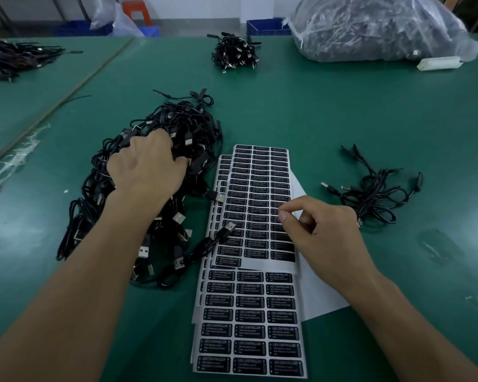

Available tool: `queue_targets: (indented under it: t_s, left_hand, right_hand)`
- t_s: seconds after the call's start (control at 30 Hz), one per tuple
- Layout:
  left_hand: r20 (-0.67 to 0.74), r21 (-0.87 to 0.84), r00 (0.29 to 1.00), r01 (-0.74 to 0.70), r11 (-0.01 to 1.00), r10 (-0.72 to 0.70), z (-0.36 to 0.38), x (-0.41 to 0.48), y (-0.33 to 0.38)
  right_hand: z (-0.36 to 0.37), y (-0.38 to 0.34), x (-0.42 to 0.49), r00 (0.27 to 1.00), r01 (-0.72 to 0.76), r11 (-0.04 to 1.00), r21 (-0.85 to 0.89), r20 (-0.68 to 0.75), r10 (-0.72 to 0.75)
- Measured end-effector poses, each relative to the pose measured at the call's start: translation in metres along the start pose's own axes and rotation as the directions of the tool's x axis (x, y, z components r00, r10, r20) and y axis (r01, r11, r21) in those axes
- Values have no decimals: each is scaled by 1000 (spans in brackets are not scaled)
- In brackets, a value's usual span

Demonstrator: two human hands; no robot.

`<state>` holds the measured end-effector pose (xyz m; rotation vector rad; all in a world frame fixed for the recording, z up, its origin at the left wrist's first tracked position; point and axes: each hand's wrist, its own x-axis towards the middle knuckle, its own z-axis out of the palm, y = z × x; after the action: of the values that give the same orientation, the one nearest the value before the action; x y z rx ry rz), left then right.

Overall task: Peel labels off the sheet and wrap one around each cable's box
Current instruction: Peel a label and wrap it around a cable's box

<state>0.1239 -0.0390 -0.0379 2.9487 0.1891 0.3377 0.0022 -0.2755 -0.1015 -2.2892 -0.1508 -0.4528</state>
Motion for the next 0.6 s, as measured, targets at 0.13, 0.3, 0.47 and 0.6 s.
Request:
queue_targets:
  t_s: [0.13, 0.3, 0.47, 0.6]
  left_hand:
    - [8, -108, 1000, -19, 994, 20, -1, -1, -4]
    - [-97, -323, 995, -11, 946, -21, -5, -9, -4]
    - [-145, -316, 987, 17, 948, -66, -8, -3, -4]
    - [-82, -89, 996, 29, 996, -36, -4, 12, -8]
  right_hand:
    - [1, 0, -1, 1000, -5, 1000, 14, 6, 5]
    - [2, 1, 0, 1000, -12, 1000, 18, 6, 11]
    - [1, 1, 0, 1000, -14, 1000, 21, 5, 14]
    - [1, 2, -1, 1000, -21, 999, 35, 13, 20]
